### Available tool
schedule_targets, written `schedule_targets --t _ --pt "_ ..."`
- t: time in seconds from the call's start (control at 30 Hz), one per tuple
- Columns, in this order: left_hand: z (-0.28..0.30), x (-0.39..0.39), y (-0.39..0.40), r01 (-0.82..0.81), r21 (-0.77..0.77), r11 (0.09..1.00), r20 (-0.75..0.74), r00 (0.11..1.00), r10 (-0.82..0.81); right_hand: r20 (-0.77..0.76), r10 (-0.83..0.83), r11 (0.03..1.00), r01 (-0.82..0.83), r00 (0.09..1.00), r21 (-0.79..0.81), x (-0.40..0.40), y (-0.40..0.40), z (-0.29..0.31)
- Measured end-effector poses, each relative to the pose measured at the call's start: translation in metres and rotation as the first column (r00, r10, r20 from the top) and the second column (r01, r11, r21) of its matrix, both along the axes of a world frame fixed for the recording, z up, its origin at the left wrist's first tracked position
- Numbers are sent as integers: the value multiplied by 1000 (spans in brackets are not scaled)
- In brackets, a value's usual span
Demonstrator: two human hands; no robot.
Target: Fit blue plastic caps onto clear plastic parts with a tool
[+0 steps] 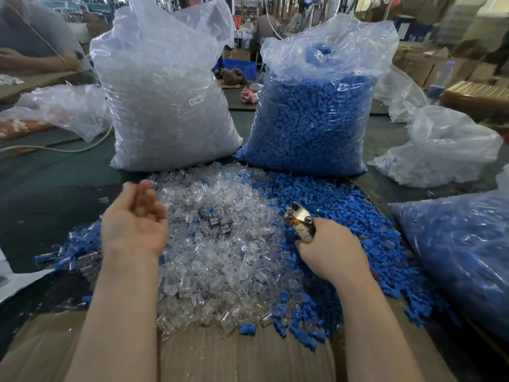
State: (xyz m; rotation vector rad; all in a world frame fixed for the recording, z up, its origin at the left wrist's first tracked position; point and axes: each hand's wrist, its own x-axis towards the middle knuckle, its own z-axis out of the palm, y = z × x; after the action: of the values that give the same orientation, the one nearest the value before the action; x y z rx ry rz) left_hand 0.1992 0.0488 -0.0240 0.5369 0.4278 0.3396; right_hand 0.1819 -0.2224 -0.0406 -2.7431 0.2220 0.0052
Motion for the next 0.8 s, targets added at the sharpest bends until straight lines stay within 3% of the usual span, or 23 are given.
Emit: schedule_targets --t 0.03,0.07,0.17,0.27,0.33,0.4,0.53,0.8 --pt "3 -1 -5 105 170 980 -46 994 -98 -1 6 1000 -6 1000 -5 0 2 0" --pt "3 1 -14 196 383 903 -113 980 -164 -6 6 1000 -7 1000 -13 0 3 0" --pt "8 -3 -44 387 788 478 -261 914 -310 -57 -4 999 1 998 -40 -1 5 1" --pt "2 -8 -70 461 886 42 -417 835 -360 -85 -1 999 -3 996 -45 -1 5 3" --pt "-3 -8 -82 461 872 -165 -490 823 -287 -90 1 999 -5 996 -41 -1 6 3" --pt "-5 -8 -86 451 835 -315 -521 833 -186 -96 -3 999 -1 995 -36 -1 6 3" --pt "-2 -9 -88 453 775 -440 -555 821 -132 -101 5 1000 -7 995 -23 -1 6 3" --pt "0 -11 -82 483 742 -465 -600 788 -139 -81 24 999 -26 996 -21 -1 11 1"
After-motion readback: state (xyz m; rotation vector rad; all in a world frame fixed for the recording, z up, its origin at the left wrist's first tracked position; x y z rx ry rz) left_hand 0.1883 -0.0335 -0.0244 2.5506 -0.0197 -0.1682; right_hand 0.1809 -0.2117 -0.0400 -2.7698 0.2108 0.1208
